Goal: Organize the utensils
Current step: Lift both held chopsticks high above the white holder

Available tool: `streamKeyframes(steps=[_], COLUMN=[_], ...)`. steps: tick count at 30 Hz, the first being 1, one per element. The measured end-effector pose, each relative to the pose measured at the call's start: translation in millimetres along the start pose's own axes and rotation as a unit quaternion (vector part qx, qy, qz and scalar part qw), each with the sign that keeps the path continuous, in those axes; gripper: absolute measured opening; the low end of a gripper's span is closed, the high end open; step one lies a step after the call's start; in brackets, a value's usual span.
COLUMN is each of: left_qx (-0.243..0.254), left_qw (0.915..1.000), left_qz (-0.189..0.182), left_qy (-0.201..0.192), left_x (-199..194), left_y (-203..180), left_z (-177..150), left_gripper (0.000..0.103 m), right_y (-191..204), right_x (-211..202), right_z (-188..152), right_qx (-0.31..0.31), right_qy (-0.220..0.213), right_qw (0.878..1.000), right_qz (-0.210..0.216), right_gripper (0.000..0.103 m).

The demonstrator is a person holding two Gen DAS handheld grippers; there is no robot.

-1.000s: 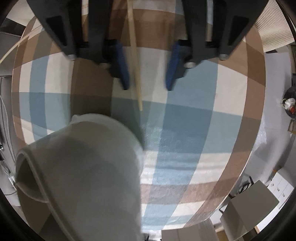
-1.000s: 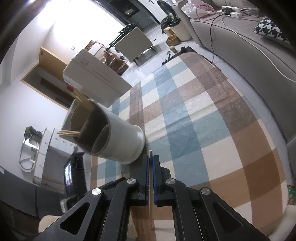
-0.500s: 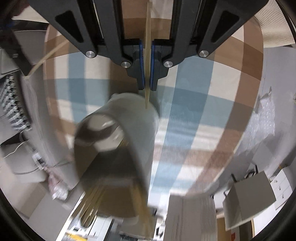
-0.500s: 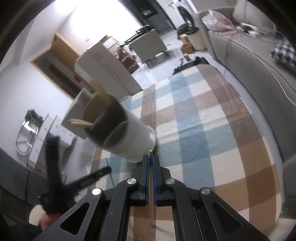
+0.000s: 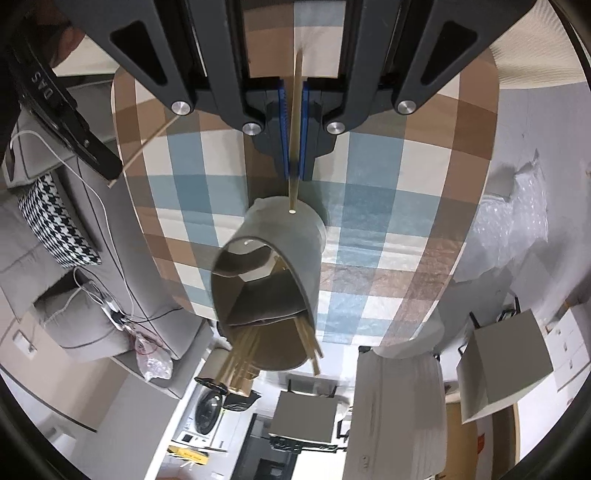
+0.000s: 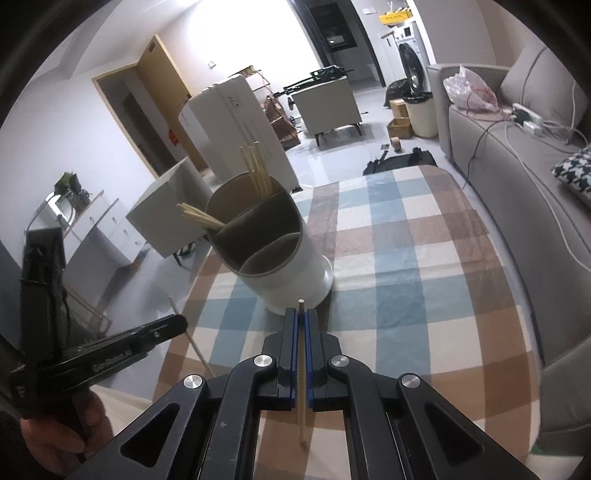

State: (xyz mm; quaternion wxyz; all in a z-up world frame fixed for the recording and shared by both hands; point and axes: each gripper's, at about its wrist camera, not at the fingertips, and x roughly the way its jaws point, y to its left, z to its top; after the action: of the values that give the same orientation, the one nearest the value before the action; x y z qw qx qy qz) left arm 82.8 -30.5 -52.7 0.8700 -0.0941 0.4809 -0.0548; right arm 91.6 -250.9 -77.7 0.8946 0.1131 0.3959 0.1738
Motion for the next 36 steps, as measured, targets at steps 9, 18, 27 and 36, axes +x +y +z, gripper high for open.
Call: streamKeyframes(steps=[9, 18, 27, 36], left_qx=[0.024, 0.028, 0.014, -0.007], left_qw=[0.9996, 0.9988, 0.9966, 0.9911], left_qz=[-0.013, -0.032, -0.054, -0.075], left_qy=[-0.007, -0.023, -0.060, -0.110], left_x=[-14.0, -35.2, -70.9, -104.5], left_y=[-7.9, -10.6, -1.6, 0.0], left_z=[-4.8, 3.0, 46.7, 105.4], left_gripper=[0.001, 0.001, 0.001, 0.001], right_y=[15.7, 24.3, 50.3, 82.6], right_x=[-14.0, -29.3, -53.3, -70.1], right_z=[-3.6, -0.4, 46.5, 135.8], right_qx=[-0.027, -0.032, -0.059, -0.078], right_qy=[-0.017, -0.032, -0.075, -0.135], right_qw=[0.999, 0.999, 0.995, 0.987], right_qz=[-0.013, -0.021, -0.011, 0.023], right_gripper=[0.002, 0.002, 0.002, 0.002])
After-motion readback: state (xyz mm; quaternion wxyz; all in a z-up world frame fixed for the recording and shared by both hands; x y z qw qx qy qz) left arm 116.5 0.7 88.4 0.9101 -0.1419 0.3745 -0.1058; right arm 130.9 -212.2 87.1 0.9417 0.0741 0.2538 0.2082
